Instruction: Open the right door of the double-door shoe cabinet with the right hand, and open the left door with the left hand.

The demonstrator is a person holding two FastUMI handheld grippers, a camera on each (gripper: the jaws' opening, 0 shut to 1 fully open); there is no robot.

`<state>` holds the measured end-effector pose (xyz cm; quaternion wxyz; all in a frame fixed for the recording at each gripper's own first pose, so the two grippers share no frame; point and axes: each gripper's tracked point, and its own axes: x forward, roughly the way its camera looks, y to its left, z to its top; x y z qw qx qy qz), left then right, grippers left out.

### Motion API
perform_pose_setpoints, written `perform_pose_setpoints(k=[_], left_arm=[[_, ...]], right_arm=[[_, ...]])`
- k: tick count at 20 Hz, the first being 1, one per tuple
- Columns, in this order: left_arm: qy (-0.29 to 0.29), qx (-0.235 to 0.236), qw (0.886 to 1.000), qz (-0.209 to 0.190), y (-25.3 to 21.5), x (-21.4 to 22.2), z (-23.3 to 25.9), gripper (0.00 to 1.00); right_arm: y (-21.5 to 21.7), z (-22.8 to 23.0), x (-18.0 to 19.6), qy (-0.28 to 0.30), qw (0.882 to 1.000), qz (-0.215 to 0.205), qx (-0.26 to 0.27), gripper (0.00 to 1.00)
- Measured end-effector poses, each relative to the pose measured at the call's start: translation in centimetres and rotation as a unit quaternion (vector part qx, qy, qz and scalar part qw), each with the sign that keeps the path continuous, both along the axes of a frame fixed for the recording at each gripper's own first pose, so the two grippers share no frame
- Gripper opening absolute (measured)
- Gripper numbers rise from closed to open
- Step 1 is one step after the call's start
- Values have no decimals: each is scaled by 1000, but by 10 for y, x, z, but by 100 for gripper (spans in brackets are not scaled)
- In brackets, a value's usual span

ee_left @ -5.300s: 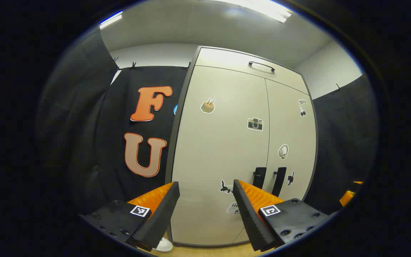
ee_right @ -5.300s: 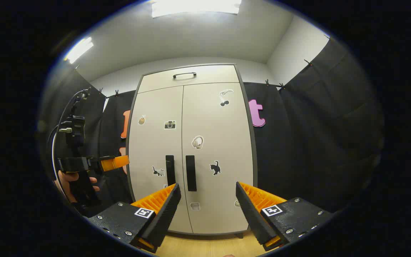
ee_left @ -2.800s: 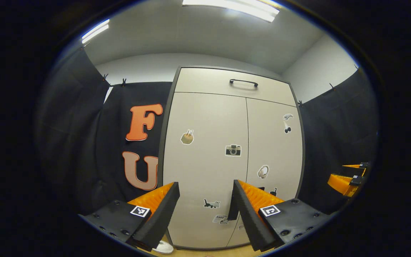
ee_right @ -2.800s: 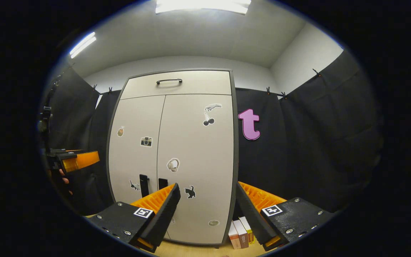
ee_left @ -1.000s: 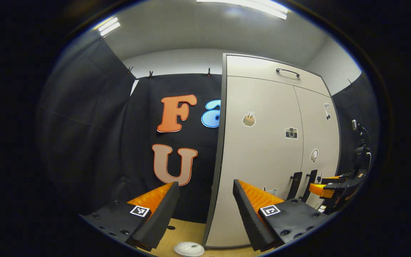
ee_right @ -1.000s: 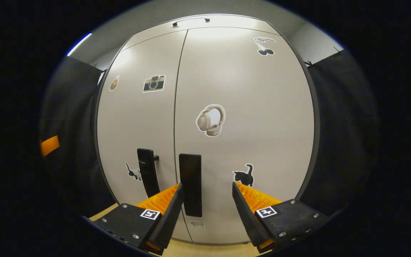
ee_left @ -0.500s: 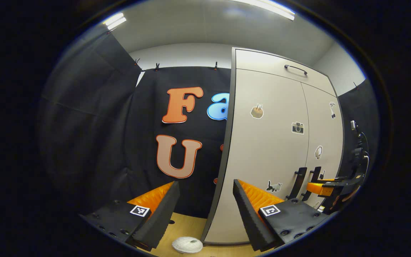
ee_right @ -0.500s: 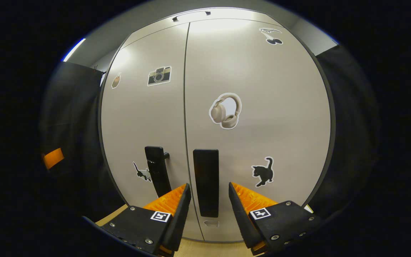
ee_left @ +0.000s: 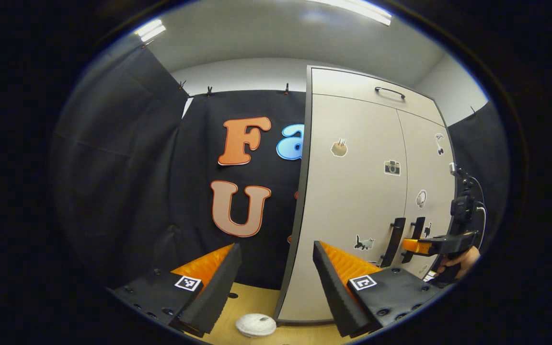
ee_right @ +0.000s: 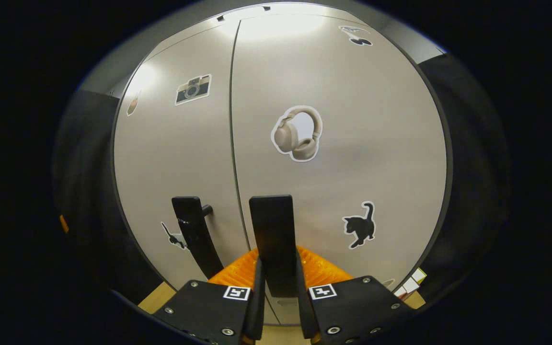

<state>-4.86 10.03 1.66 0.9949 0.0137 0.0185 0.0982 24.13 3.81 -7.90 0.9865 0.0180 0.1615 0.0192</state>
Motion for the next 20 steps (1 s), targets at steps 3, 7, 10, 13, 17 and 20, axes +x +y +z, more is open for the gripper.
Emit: perform_pose_setpoints(k=[3, 7, 10, 13, 17, 20], left_arm=[[5, -2, 1000, -18, -15, 1, -1, 96], [3, 7, 999, -39, -36, 1, 9, 96], [-1, 12, 999, -45, -47, 1, 14, 96], [5, 12, 999, -50, -58, 3, 11, 95], [6, 6, 998, -63, -78, 7, 9, 96], [7, 8, 997, -74, -92, 11, 8, 95]], right_arm=[[0, 0, -2, 15, 999, 1, 31, 23], [0, 2, -13, 20, 999, 10, 30, 21], [-2, 5, -29, 22, 999, 23, 40, 21], [-12, 11, -57, 14, 999, 35, 28, 21], [-23, 18, -83, 23, 998, 46, 45, 21], [-29, 20, -91, 14, 998, 48, 39, 21]])
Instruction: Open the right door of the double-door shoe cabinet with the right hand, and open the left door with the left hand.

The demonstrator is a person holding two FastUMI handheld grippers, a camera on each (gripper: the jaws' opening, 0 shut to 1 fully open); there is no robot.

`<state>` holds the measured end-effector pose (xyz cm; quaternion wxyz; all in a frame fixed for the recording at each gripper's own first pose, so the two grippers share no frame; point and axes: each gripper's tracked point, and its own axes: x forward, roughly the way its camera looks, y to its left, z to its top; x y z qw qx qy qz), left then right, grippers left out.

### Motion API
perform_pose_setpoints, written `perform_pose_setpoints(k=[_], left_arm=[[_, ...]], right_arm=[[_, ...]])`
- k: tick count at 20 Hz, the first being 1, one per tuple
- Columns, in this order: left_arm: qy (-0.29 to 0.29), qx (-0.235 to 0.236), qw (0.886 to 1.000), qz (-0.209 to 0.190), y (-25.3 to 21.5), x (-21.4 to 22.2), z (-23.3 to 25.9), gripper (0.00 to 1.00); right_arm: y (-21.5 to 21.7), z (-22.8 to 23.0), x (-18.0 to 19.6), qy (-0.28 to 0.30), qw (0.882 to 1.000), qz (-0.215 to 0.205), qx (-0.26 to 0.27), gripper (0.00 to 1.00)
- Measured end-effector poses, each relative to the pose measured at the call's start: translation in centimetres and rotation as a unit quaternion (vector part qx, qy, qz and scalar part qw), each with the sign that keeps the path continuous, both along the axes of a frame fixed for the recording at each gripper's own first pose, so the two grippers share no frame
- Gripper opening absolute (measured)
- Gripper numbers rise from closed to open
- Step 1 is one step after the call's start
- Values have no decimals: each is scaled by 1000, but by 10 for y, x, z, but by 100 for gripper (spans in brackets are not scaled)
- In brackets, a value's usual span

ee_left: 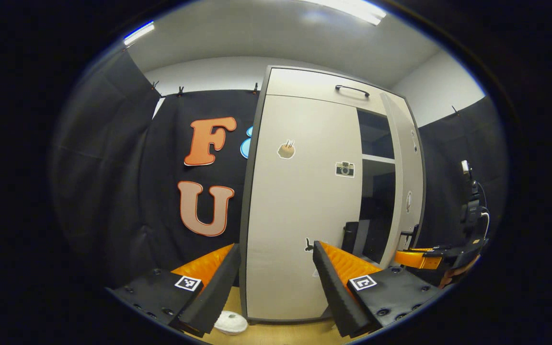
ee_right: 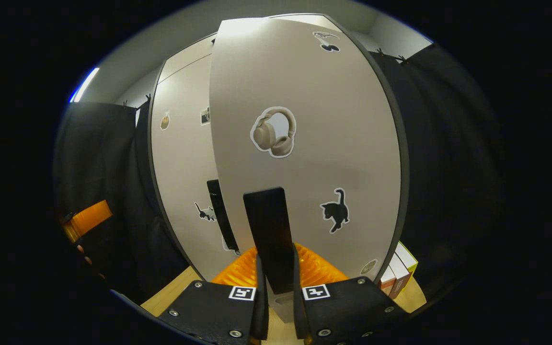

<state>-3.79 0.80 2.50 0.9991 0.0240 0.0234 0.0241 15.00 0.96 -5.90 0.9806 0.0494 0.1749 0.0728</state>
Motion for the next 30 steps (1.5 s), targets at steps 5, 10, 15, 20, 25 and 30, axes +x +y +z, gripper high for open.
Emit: perform_pose_setpoints(k=[5, 10, 15, 20, 25, 30], left_arm=[[-6, -5, 1000, -20, -25, 12, 0, 95], [-7, -11, 999, -45, -55, 27, -4, 95], [3, -13, 998, -60, -76, 40, -16, 96], [10, -16, 997, -78, -98, 49, -25, 96], [12, -9, 996, -89, -110, 56, -30, 95], [21, 4, 995, -101, -121, 71, -37, 96]], right_arm=[[-12, 6, -13, 2, 1000, -1, 8, 21], [-30, 12, -28, 2, 1000, -15, 13, 20], [-52, 17, -32, -17, 999, -46, -3, 19], [-65, 21, -35, -31, 998, -60, 0, 16], [-87, 21, -35, -41, 995, -85, -23, 11], [-105, 24, -33, -48, 992, -118, -24, 8]])
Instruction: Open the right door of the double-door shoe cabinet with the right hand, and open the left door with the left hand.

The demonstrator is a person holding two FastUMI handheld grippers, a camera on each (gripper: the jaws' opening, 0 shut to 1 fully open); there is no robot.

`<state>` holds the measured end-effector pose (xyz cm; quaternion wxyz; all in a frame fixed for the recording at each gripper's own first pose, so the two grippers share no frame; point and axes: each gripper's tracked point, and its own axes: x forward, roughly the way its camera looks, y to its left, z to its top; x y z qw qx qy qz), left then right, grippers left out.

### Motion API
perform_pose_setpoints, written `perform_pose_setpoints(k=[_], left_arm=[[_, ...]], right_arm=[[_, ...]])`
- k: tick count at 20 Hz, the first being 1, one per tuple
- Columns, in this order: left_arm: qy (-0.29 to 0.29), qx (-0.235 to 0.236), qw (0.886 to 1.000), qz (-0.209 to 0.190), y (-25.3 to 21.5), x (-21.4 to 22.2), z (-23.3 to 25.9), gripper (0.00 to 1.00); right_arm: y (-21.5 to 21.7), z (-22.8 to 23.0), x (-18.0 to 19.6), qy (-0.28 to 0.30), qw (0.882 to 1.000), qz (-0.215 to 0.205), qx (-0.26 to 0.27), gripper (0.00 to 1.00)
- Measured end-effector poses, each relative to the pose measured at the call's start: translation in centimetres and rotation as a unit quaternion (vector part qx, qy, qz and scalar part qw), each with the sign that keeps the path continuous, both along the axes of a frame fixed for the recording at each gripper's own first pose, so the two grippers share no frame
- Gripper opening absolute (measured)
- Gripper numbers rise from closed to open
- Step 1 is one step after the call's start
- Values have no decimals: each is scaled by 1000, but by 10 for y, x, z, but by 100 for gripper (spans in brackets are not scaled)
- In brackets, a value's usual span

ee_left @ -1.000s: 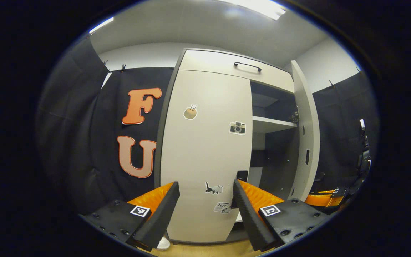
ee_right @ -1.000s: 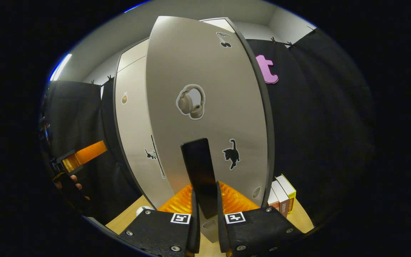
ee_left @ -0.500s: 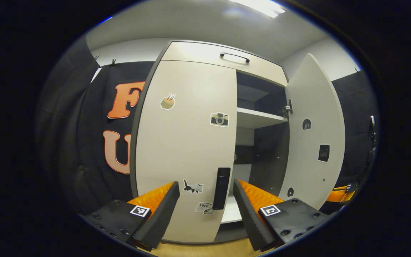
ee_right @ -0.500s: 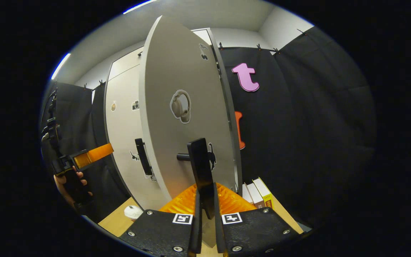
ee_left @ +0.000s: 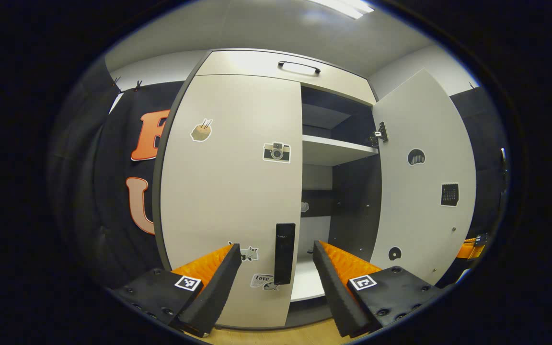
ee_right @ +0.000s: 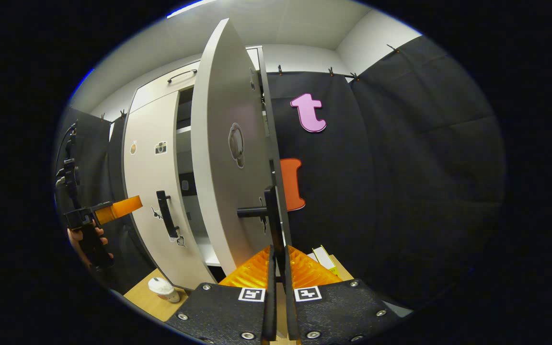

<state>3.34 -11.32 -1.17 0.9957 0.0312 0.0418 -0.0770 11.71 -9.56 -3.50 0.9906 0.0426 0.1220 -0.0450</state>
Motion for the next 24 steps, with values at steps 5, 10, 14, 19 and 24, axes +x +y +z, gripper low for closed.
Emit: perform_pose_setpoints(k=[5, 10, 14, 19, 24], left_arm=[[14, 24, 1000, -14, -9, 19, -16, 96], [21, 33, 999, 3, -5, 40, -23, 96], [41, 31, 998, 20, -3, 55, -41, 96], [90, 29, 995, 30, 0, 70, -84, 96], [91, 23, 994, 55, 7, 83, -91, 92]], right_arm=[[-24, 4, -4, -3, 999, -30, -38, 3], [-19, 12, -16, -16, 999, -25, 16, 5], [-42, 17, -33, -23, 999, -42, 14, 8], [-58, 13, -53, -19, 998, -64, -14, 31], [-61, -3, -73, 7, 997, -65, -33, 61]])
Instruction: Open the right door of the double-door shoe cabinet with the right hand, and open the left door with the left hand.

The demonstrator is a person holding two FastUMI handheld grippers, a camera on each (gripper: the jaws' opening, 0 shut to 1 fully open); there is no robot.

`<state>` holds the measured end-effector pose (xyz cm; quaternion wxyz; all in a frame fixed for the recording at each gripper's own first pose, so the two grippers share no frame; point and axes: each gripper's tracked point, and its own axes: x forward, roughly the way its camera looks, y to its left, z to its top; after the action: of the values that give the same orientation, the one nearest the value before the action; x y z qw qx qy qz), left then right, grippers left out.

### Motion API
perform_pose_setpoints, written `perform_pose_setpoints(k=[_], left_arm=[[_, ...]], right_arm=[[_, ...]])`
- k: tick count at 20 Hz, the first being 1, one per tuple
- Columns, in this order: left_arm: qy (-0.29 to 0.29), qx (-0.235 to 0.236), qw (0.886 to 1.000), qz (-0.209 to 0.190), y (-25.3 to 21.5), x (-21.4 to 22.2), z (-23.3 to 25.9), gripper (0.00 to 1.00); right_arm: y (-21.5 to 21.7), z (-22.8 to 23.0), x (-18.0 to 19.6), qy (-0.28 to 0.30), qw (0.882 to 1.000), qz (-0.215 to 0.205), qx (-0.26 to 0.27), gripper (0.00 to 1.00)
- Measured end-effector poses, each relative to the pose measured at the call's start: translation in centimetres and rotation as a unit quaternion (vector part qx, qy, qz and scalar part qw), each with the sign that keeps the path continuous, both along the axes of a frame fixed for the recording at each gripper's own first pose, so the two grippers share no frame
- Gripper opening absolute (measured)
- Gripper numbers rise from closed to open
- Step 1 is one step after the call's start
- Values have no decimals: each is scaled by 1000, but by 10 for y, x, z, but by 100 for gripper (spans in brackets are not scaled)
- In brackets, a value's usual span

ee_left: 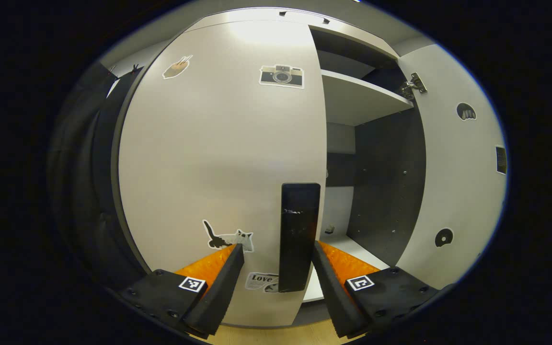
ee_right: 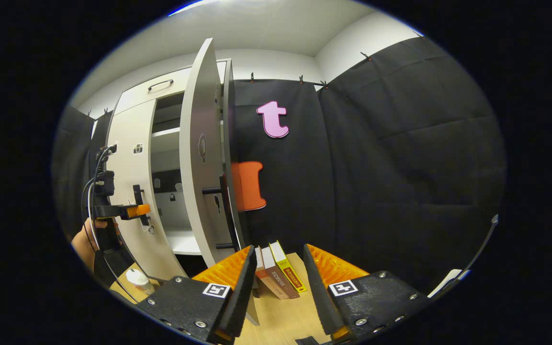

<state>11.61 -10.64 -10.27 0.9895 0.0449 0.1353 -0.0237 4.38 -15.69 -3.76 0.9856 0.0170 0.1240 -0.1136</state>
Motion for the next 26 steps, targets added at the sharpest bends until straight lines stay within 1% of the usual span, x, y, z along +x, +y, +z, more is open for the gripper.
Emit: perform_pose_setpoints(k=[1, 2, 4, 5, 6, 7, 8, 9, 11, 12, 13, 14, 15, 16, 17, 18, 19, 21, 22, 26], left_arm=[[10, -9, 1000, 7, 0, 0, -5, 88], [3, -10, 1000, 10, -1, 2, -3, 81], [-1, 3, 1000, 14, -2, 1, -4, 80], [-5, 7, 1000, 5, -7, 0, -5, 80], [-9, 11, 1000, -12, -16, 1, -4, 73], [-12, 25, 1000, -9, -19, 1, -5, 63], [-15, 36, 999, -2, -18, 1, -5, 39], [-17, 36, 999, 2, -17, 2, -5, 39], [-10, 22, 1000, -6, -17, 2, -5, 37], [0, 16, 1000, -11, -17, 1, -6, 32], [6, 8, 1000, -11, -17, 1, -6, 32], [9, 7, 1000, -10, -17, 1, -6, 28], [10, 8, 1000, -6, -16, 0, -6, 28], [10, 6, 1000, -1, -16, -1, -6, 27], [9, 2, 1000, 5, -15, -1, -6, 28], [8, -5, 1000, 8, -14, -2, -5, 27], [7, -9, 1000, 8, -14, -4, -6, 28], [8, -6, 1000, 13, -13, -6, -5, 28], [9, -6, 1000, 16, -12, -7, -5, 24], [2, -9, 999, 41, -6, -18, -2, 24]], right_arm=[[-1, -2, -3, 4, 1000, 2, -4, 64], [-3, -3, -5, 6, 1000, 0, -7, 70], [-7, -3, -9, 5, 1000, -3, -2, 75], [-7, -3, -10, 4, 1000, -1, 4, 75], [-7, -3, -9, 3, 1000, -1, 8, 76], [-7, -3, -9, 3, 1000, 0, 11, 76], [-9, -4, -9, 5, 1000, -3, 9, 70], [-12, -6, -10, 7, 1000, -6, 2, 76], [-8, -5, -11, 10, 1000, 2, -4, 76], [-2, -5, -10, 10, 1000, 11, -2, 76], [2, -5, -9, 10, 1000, 19, 1, 76], [5, -5, -9, 10, 1000, 25, 4, 76], [7, -5, -9, 10, 1000, 28, 5, 76], [9, -6, -9, 10, 999, 33, 7, 76], [11, -7, -9, 10, 999, 38, 11, 76], [12, -8, -8, 11, 999, 41, 15, 76], [13, -10, -7, 13, 999, 42, 15, 76], [16, -10, -6, 15, 999, 51, 13, 76], [19, -9, -4, 13, 998, 58, 11, 76], [30, -13, 0, 15, 996, 83, 4, 76]])
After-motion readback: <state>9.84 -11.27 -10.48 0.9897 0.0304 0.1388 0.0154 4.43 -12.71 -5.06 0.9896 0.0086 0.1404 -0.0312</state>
